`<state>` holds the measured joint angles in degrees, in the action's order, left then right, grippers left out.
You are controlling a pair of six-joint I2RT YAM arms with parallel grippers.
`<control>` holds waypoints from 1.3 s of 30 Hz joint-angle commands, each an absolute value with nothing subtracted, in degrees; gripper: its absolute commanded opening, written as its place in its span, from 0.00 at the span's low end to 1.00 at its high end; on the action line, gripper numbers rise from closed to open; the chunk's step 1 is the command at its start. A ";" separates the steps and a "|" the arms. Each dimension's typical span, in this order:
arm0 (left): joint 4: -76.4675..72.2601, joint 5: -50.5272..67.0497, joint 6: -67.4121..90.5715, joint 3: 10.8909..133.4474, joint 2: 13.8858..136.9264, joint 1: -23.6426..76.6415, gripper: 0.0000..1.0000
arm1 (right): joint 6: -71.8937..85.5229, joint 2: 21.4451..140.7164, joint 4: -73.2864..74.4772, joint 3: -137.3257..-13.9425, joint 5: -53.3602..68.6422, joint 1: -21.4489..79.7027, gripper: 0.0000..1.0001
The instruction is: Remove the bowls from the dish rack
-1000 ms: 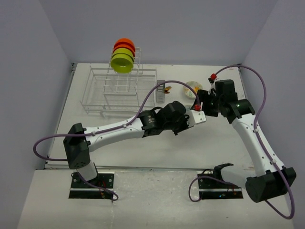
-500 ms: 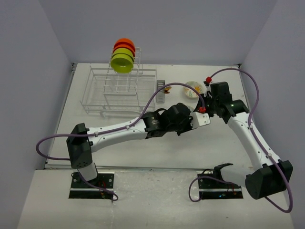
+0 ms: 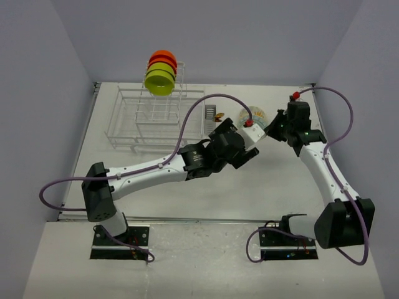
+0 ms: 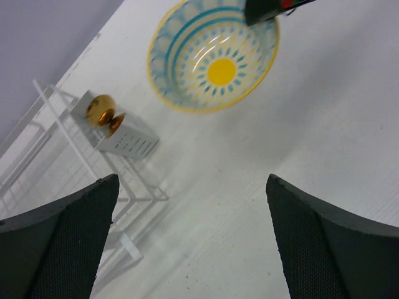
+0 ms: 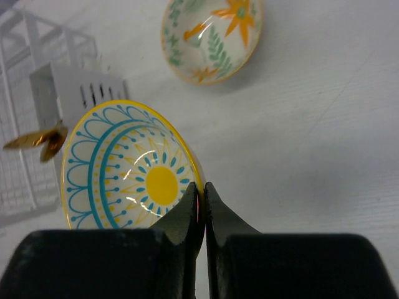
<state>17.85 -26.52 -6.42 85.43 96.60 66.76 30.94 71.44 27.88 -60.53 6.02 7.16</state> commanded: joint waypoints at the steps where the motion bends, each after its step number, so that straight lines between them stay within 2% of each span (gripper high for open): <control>1: 20.29 -42.87 7.61 86.13 90.54 66.45 1.00 | 37.18 75.31 12.34 -61.25 -3.68 3.52 0.00; 6: 32.94 -58.51 33.19 83.50 82.02 66.36 1.00 | 39.98 87.76 8.79 -69.41 -10.01 2.64 0.00; 8: 36.82 -59.24 40.04 82.62 78.25 66.27 1.00 | 41.39 91.48 8.53 -71.62 -10.37 2.46 0.00; 11: 38.76 -58.97 42.62 80.87 73.40 66.36 1.00 | 43.06 96.41 7.47 -73.65 -10.46 2.37 0.00; 15: 39.55 -58.02 43.06 78.14 67.42 66.36 1.00 | 44.12 98.26 -1.47 -71.46 -9.49 2.46 0.00; 18: 39.99 -57.57 44.21 74.98 62.68 66.27 1.00 | 44.30 100.98 -0.27 -73.90 -8.62 2.37 0.01; 20: 40.34 -58.00 44.91 73.49 59.69 66.36 1.00 | 44.03 102.73 -0.18 -74.62 -8.26 2.46 0.10; 27: 40.69 -60.03 44.65 72.34 53.71 66.36 1.00 | 43.94 102.57 -0.96 -71.73 -6.59 2.37 0.15; 28: 40.69 -60.12 44.47 72.16 53.35 66.36 1.00 | 43.86 102.05 -1.31 -71.28 -6.24 2.37 0.20; 29: 40.69 -60.20 44.39 72.16 53.26 66.27 1.00 | 43.68 100.91 -1.75 -70.76 -5.81 2.37 0.38; 31: 40.34 -60.12 44.04 72.25 53.26 66.36 1.00 | 43.51 99.15 -1.23 -70.49 -4.93 2.37 0.46; 37: 38.94 -62.04 43.69 73.82 55.89 66.18 1.00 | 42.80 87.82 -0.01 -68.73 -5.36 2.37 0.49; 39: 35.44 -62.14 41.41 74.26 57.03 65.31 1.00 | 41.58 84.65 3.15 -69.17 -5.71 2.46 0.54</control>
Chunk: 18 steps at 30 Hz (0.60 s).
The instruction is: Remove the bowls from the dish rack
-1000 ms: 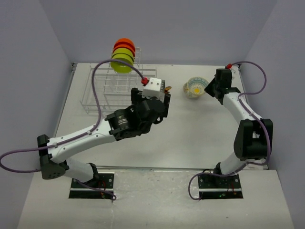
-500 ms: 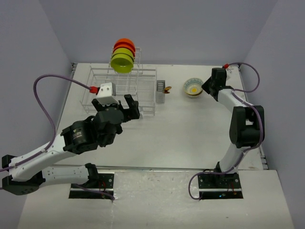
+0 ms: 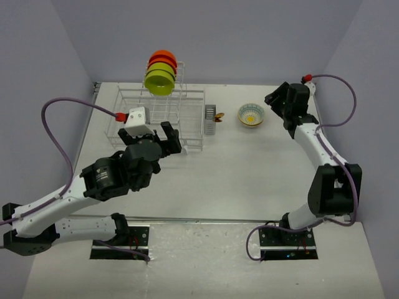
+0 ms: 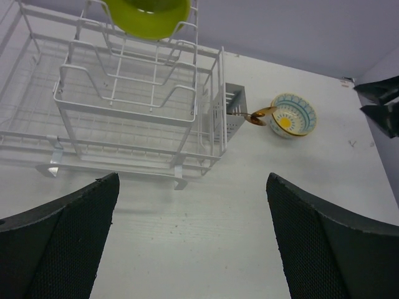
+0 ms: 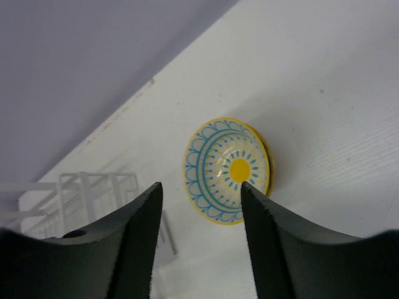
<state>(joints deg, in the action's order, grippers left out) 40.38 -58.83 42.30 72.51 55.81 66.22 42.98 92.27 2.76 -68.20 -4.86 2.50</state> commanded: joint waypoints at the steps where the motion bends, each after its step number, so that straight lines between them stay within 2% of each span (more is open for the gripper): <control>1: 34.11 -59.88 39.40 75.75 57.56 62.69 1.00 | 41.22 81.42 6.99 -69.87 -5.71 2.37 0.62; 3: 33.05 -55.22 37.72 78.99 60.01 54.55 1.00 | 40.35 77.71 10.09 -69.52 -5.28 2.46 0.70; 6: 29.98 -41.78 37.26 82.17 63.35 42.68 1.00 | 38.68 69.28 12.56 -65.93 -0.89 2.37 0.98; 9: 27.35 -31.75 38.76 87.26 66.43 36.50 1.00 | 37.19 60.40 12.83 -59.61 5.96 2.37 0.99; 14: 20.22 -13.05 44.46 88.67 70.48 25.95 1.00 | 38.32 49.16 9.84 -47.66 20.98 2.29 0.99; 18: 18.03 -9.49 54.98 89.57 76.28 20.14 1.00 | 39.46 42.29 10.99 -43.25 25.48 2.29 0.99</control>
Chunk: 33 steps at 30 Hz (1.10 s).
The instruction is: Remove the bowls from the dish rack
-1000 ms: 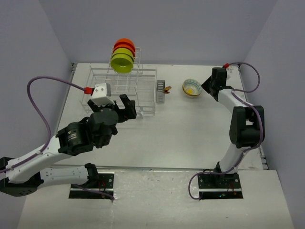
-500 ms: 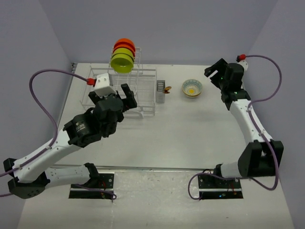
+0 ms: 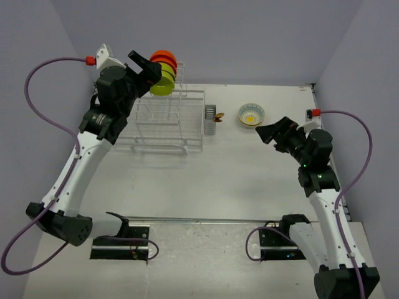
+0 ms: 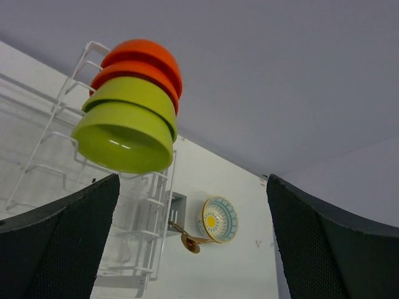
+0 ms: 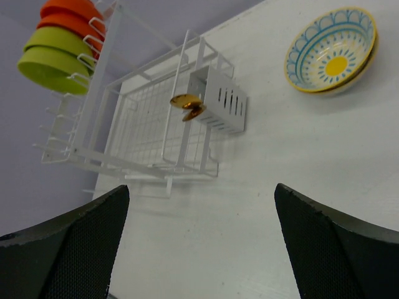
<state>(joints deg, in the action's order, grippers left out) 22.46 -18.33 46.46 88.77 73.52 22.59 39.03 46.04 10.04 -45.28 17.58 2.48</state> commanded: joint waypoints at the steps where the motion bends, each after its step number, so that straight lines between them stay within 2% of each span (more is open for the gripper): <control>1: 16.28 -8.88 56.85 88.52 76.64 19.61 1.00 | 39.90 40.71 10.29 -41.15 26.18 2.37 0.99; 3: 9.17 -8.00 61.58 84.49 77.34 17.94 1.00 | 41.65 36.15 9.23 -38.86 27.67 2.29 0.99; 7: -2.71 -8.79 65.82 80.16 79.18 16.35 0.86 | 42.63 31.21 9.66 -36.39 29.79 2.29 0.99; 12: -3.96 -11.34 67.66 79.98 82.79 15.03 0.79 | 39.99 28.48 11.95 -37.09 29.79 2.29 0.99; 20: -5.71 -11.42 73.21 77.17 86.39 13.98 0.73 | 38.32 29.00 11.96 -37.44 29.36 2.29 0.99; 26: -8.26 -12.57 73.48 75.59 87.89 13.97 0.46 | 37.27 30.41 11.78 -37.00 28.30 2.37 0.99; 27: -8.26 -12.66 73.74 75.50 88.15 13.97 0.36 | 37.18 30.50 11.78 -36.91 28.13 2.29 0.99; 31: -9.05 -13.27 75.23 73.40 88.07 13.97 0.29 | 36.65 30.67 11.43 -37.00 27.25 2.29 0.99; 33: -9.75 -13.80 75.67 72.86 87.89 13.97 0.21 | 36.39 30.94 11.60 -37.09 26.54 2.37 0.99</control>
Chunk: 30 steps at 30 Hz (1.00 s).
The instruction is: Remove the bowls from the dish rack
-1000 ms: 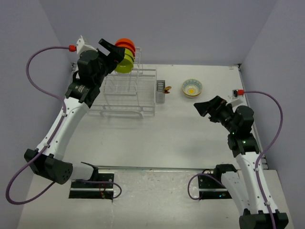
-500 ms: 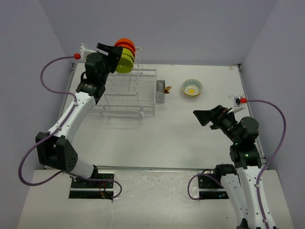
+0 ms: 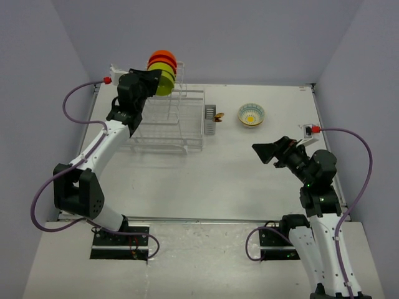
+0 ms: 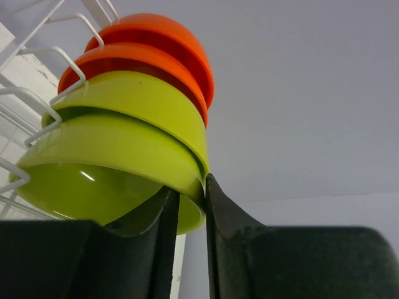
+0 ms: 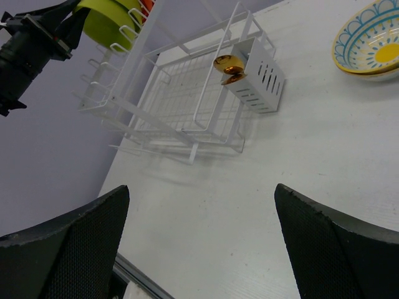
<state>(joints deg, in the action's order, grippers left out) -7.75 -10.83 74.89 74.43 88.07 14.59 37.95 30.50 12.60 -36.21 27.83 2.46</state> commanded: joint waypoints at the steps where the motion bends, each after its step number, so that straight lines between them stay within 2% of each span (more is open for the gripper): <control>1: -9.84 -13.80 75.85 72.77 87.89 13.97 0.18 | 36.04 31.02 11.69 -37.18 26.37 2.37 0.99; 3: -10.55 -12.92 75.59 72.77 87.80 13.97 0.03 | 35.86 31.03 11.86 -37.09 25.93 2.29 0.99; 4: -10.55 -12.14 75.50 73.12 87.72 13.97 0.00 | 35.69 31.03 11.87 -37.09 25.67 2.29 0.99; 16: -20.65 -9.84 67.68 72.51 83.06 16.17 0.00 | 35.86 31.03 11.87 -38.06 24.52 2.29 0.99; 26: -23.11 -12.13 62.41 67.60 75.60 21.18 0.00 | 36.12 31.73 12.30 -39.37 23.47 2.29 0.99; 29: -23.20 -11.43 55.66 69.59 75.40 26.86 0.00 | 36.47 32.87 12.65 -40.95 22.07 2.37 0.99; 30: -22.94 -9.42 47.63 71.70 76.45 28.63 0.00 | 36.56 33.13 13.18 -41.65 21.19 2.29 0.99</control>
